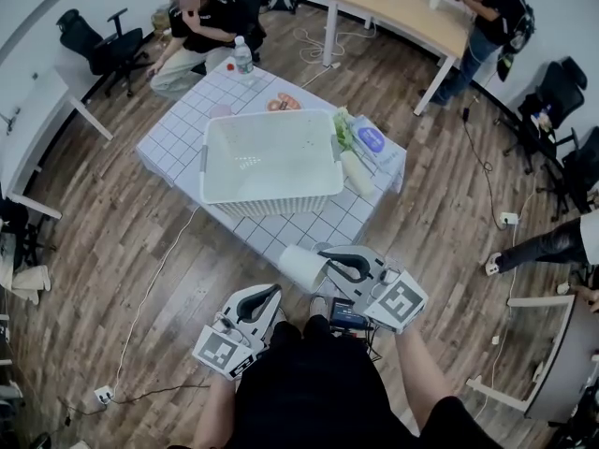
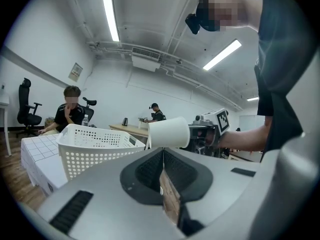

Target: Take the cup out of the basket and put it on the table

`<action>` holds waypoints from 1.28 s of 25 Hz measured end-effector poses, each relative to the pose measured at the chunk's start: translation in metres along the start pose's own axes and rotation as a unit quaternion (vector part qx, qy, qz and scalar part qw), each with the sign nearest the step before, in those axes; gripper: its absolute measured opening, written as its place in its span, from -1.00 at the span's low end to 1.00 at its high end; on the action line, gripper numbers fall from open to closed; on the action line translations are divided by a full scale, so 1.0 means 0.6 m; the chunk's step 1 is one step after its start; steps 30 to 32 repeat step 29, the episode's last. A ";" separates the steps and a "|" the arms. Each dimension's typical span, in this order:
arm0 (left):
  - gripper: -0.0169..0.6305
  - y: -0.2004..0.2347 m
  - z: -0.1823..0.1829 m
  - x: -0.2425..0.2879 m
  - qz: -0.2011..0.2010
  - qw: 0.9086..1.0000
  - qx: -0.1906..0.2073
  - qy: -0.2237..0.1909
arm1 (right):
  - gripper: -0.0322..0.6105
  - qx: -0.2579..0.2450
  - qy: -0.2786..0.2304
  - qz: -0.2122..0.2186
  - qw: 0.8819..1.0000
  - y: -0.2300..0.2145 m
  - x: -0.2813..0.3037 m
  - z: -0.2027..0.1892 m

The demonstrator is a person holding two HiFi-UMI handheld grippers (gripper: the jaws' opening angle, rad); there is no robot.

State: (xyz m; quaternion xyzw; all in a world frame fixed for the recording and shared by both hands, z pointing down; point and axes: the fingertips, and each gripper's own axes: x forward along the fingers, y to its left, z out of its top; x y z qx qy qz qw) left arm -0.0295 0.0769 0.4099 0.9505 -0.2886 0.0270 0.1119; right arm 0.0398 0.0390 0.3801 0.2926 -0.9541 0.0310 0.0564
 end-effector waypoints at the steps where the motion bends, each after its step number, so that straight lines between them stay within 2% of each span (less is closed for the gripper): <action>1: -0.92 0.000 0.000 0.000 0.000 1.000 0.000 0.000 | -0.81 0.004 -0.002 -0.005 1.000 0.002 -0.003 0.001; 12: -0.92 0.001 -0.003 -0.010 0.005 1.000 -0.004 -0.001 | -0.82 0.029 -0.005 -0.015 0.999 0.017 -0.030 -0.026; 32: -0.92 0.004 0.005 -0.002 0.002 1.000 -0.005 -0.004 | -0.82 0.026 -0.018 -0.019 0.999 0.009 -0.030 -0.005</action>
